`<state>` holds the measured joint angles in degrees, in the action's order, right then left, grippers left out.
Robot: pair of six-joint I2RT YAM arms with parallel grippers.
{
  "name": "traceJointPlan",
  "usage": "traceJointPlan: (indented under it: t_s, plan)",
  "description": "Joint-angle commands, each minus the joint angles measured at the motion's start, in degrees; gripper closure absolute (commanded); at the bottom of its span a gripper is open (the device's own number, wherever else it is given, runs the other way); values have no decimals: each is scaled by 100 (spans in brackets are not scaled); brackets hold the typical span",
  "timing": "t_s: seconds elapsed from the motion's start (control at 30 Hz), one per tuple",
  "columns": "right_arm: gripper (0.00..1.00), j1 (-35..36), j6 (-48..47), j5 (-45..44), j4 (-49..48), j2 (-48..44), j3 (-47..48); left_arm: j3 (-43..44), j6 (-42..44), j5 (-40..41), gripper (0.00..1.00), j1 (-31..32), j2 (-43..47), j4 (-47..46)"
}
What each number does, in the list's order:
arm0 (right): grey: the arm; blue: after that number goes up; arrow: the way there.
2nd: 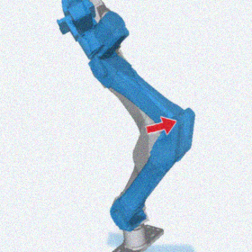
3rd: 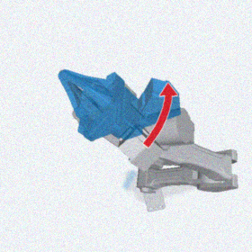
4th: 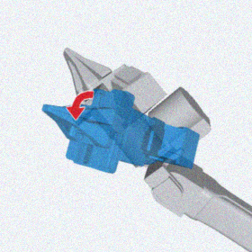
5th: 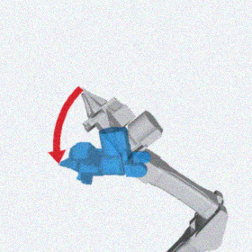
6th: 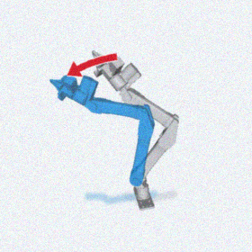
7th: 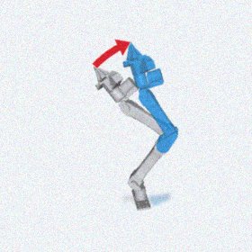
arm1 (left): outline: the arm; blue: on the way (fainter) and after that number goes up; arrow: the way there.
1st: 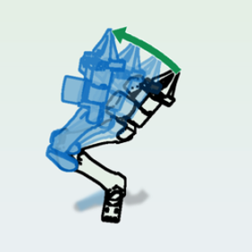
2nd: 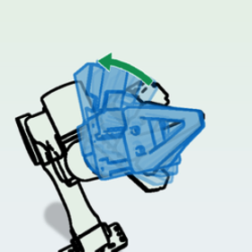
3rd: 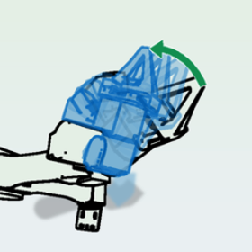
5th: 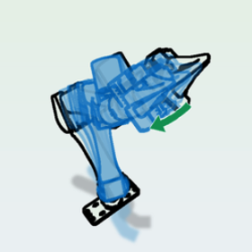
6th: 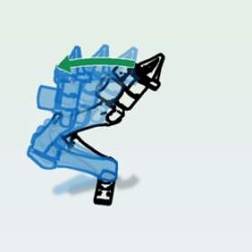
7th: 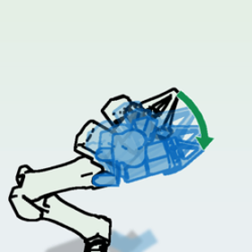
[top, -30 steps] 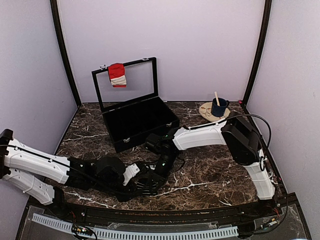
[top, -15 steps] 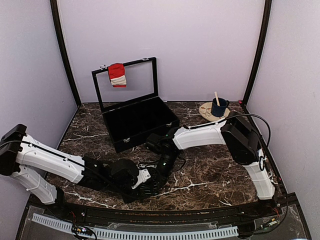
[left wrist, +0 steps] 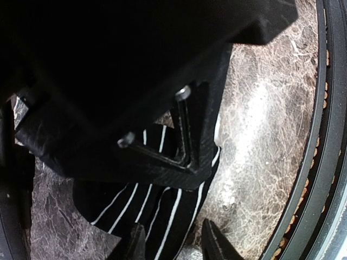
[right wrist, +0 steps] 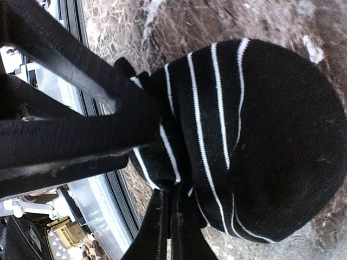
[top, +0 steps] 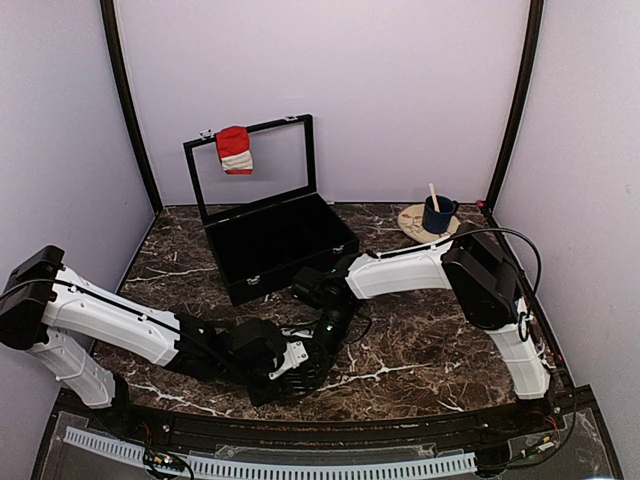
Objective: Roll the socks
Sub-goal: Roll the sock at the corner of the board.
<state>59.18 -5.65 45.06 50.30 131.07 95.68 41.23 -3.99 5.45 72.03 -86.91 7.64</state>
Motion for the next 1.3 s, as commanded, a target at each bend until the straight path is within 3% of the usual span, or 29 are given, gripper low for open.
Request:
traceJointPlan:
  t_s: [0.0,0.17,0.3,0.4,0.53,0.67,0.9,1.0,1.27]
  plan:
    - [100,-48,-101,-50,130,139,-71,78,83,21,65,30,-49,192]
    - [100,-48,-103,-33,143,131,-84,60,99,-10,79,30,-100,178]
    - [100,-62,-103,-30,144,121,-87,42,92,-72,81,30,-154,187]
    - [100,-64,-103,-31,151,105,-106,26,75,-127,79,30,-182,193]
    - [100,-68,-87,-23,144,103,-122,17,41,-98,65,28,-190,207]
    - [100,-66,-68,-22,128,104,-121,-1,30,-96,65,28,-192,186]
    - [100,-72,-59,-28,133,111,-113,-36,12,-131,92,30,-199,147]
    - [100,-71,-43,-35,138,105,-93,-39,23,-168,100,26,-229,126]
    - [98,-73,48,-57,33,71,-162,-81,-48,-388,100,13,-326,72]
